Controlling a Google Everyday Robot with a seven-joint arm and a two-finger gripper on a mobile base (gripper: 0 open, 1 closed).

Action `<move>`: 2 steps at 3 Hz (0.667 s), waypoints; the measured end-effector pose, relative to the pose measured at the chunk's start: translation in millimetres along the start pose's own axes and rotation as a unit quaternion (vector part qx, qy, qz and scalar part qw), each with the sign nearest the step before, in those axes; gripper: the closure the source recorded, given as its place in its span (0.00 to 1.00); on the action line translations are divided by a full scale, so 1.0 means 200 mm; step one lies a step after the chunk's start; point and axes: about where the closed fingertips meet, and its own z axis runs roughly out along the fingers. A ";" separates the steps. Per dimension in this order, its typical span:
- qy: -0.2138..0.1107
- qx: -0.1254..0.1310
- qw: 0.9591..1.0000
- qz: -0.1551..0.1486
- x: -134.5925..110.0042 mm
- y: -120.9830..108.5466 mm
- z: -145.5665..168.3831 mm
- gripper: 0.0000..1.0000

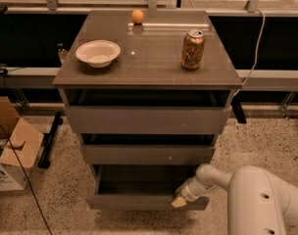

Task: Open bottom drawer

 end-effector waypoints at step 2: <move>-0.006 -0.019 0.999 0.037 0.12 0.22 0.05 0.39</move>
Offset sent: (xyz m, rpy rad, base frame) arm -0.0290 0.0034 -0.0049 0.0179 0.0339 -0.0340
